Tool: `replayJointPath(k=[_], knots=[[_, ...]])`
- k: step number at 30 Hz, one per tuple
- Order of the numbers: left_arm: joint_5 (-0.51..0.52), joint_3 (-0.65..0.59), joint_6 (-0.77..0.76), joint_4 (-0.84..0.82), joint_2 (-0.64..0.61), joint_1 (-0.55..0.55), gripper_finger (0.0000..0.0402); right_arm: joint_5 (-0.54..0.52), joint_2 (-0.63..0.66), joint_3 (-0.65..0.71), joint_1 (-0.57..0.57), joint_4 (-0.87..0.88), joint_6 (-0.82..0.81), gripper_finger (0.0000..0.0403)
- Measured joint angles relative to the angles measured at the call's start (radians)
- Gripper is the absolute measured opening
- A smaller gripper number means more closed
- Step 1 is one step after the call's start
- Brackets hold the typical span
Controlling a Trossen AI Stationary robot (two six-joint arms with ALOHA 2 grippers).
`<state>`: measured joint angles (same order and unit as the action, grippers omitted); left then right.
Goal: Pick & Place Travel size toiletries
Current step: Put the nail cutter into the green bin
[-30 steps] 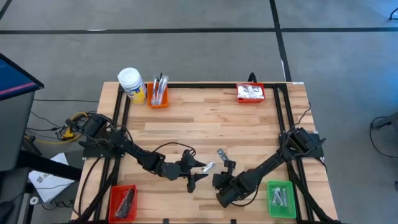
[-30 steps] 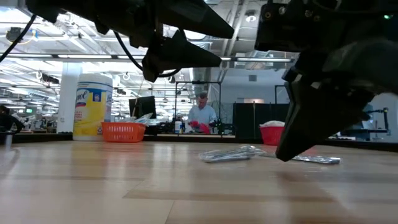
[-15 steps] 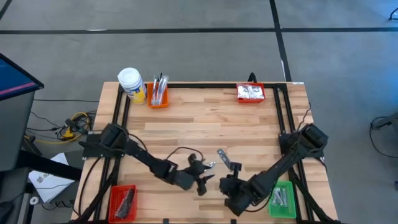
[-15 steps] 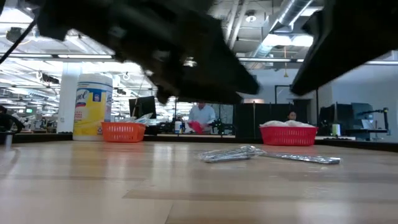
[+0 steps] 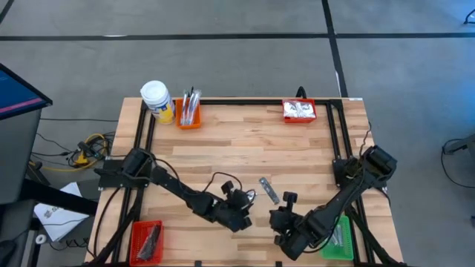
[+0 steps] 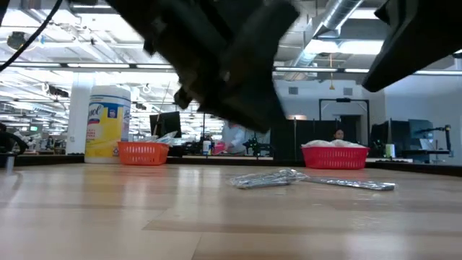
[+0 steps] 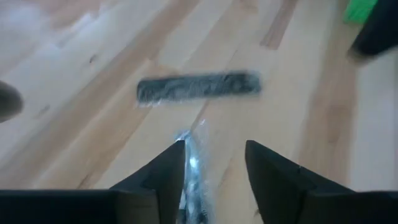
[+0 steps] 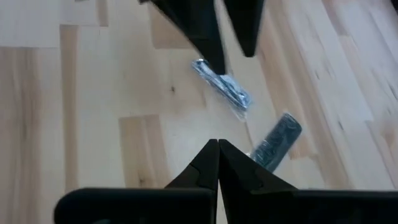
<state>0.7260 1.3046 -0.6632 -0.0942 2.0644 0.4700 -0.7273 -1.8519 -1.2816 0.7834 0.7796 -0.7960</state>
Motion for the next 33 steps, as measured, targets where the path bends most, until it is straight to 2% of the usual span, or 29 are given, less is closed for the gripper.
replayJointPath(k=[4,9,12,26,33], knots=[[-0.051,-0.012,-0.005,-0.001,0.029,-0.017,0.0192,-0.004,0.0,0.0,0.002,0.016,-0.016,0.0],[-0.048,-0.011,-0.011,-0.004,0.065,-0.033,0.0247,-0.004,0.0,0.0,0.002,0.021,-0.017,0.0],[-0.043,-0.01,-0.005,0.002,0.063,-0.04,0.0263,-0.004,0.0,0.0,0.002,0.021,-0.017,0.0],[-0.046,-0.01,0.03,0.003,0.074,-0.054,0.0247,-0.004,0.0,0.0,0.002,0.025,-0.017,0.0],[-0.105,-0.008,0.029,0.027,0.108,-0.085,0.0243,-0.003,0.0,0.0,0.002,0.029,-0.017,0.0]])
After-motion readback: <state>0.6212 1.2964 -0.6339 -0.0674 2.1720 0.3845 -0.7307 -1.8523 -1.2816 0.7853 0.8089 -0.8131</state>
